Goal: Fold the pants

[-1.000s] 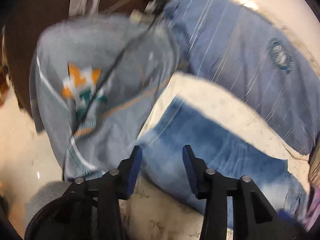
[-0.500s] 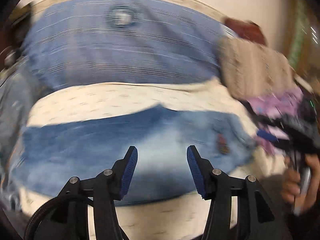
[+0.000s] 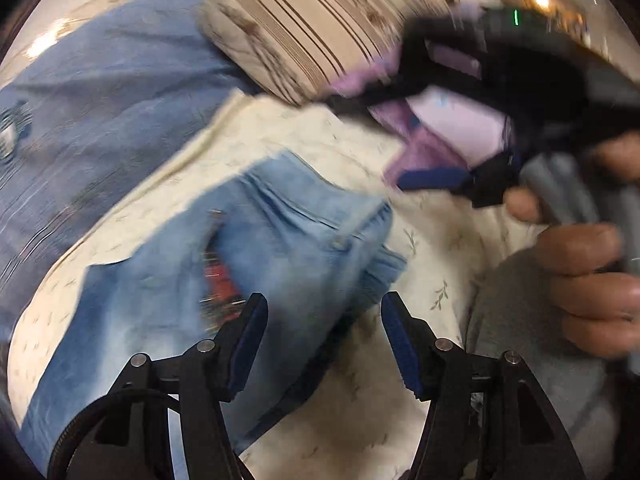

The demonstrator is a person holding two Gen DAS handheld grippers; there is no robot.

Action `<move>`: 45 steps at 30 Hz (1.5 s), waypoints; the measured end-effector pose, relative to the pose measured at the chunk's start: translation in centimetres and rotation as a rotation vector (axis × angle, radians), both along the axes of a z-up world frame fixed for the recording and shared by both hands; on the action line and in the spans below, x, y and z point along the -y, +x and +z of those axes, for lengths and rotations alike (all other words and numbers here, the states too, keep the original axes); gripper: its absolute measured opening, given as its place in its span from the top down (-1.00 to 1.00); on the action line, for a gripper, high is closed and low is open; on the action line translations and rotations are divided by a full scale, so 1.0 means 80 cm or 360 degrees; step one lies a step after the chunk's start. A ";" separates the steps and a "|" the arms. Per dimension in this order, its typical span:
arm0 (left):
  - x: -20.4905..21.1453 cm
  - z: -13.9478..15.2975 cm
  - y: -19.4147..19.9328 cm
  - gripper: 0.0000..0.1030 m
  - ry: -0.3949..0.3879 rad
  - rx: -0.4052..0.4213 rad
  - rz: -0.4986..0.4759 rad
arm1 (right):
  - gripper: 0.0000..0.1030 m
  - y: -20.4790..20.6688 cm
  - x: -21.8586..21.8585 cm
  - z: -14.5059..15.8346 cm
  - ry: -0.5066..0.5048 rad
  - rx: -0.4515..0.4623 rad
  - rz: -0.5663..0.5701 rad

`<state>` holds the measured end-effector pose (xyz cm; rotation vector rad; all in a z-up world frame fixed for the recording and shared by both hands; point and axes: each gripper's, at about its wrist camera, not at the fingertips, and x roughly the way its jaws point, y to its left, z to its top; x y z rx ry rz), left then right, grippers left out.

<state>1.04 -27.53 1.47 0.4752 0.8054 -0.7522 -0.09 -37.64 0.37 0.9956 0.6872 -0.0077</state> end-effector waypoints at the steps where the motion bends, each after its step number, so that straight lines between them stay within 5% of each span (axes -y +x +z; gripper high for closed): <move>1: 0.007 -0.009 0.016 -0.16 0.0044 -0.0004 -0.0007 | -0.63 0.001 0.001 -0.003 0.0028 -0.0003 0.0004; 4: 0.036 -0.034 0.017 -0.32 0.0163 0.0090 -0.0062 | -0.64 0.002 0.009 -0.016 0.0147 -0.0014 0.0012; 6: 0.044 -0.046 0.013 -0.24 0.0197 0.0143 -0.0064 | -0.65 -0.001 0.013 -0.021 0.0204 -0.0025 -0.0006; 8: 0.050 -0.059 0.017 0.14 0.0262 0.0155 -0.0024 | -0.67 0.000 0.016 -0.027 0.0245 -0.0045 -0.0016; 11: 0.038 -0.047 0.021 0.59 0.0180 0.0155 0.0061 | -0.67 0.008 0.019 -0.032 0.0254 -0.0114 -0.0026; 14: 0.022 -0.028 0.022 0.62 0.0011 0.0062 0.0118 | -0.67 0.029 0.020 -0.036 0.0231 -0.0193 0.0042; 19: 0.017 -0.022 0.025 0.61 -0.0093 -0.0063 0.0193 | -0.69 0.064 0.008 -0.062 0.0338 -0.0278 0.0194; 22: 0.016 -0.025 0.026 0.62 -0.0141 -0.0119 0.0227 | -0.69 0.064 0.008 -0.075 0.0385 -0.0327 0.0162; 27: -0.015 -0.018 0.047 0.63 -0.0393 -0.0351 0.0321 | -0.63 0.059 0.011 -0.082 0.0492 -0.0328 0.0149; 30: -0.017 -0.015 0.044 0.63 -0.0376 -0.0317 0.0312 | -0.64 0.053 0.018 -0.082 0.0516 -0.0313 0.0082; 33: -0.011 -0.019 0.040 0.63 -0.0320 -0.0275 0.0294 | -0.63 0.062 0.006 -0.080 0.0526 -0.0282 0.0207; 35: -0.004 -0.021 0.032 0.60 -0.0260 -0.0227 0.0275 | -0.41 0.065 0.000 -0.073 0.0434 -0.0293 0.0218; 38: 0.007 -0.027 0.030 0.58 -0.0198 -0.0195 0.0250 | 0.22 0.068 -0.005 -0.071 0.0391 -0.0304 0.0239; 39: 0.007 -0.025 0.029 0.58 -0.0199 -0.0187 0.0253 | 0.60 0.069 -0.007 -0.071 0.0367 -0.0321 0.0242; 42: 0.001 -0.015 0.030 0.58 -0.0284 -0.0232 0.0294 | 0.83 0.067 -0.011 -0.056 0.0258 -0.0278 0.0245; 45: -0.010 -0.006 0.033 0.59 -0.0398 -0.0297 0.0352 | 0.86 0.061 -0.017 -0.028 0.0128 -0.0134 0.0272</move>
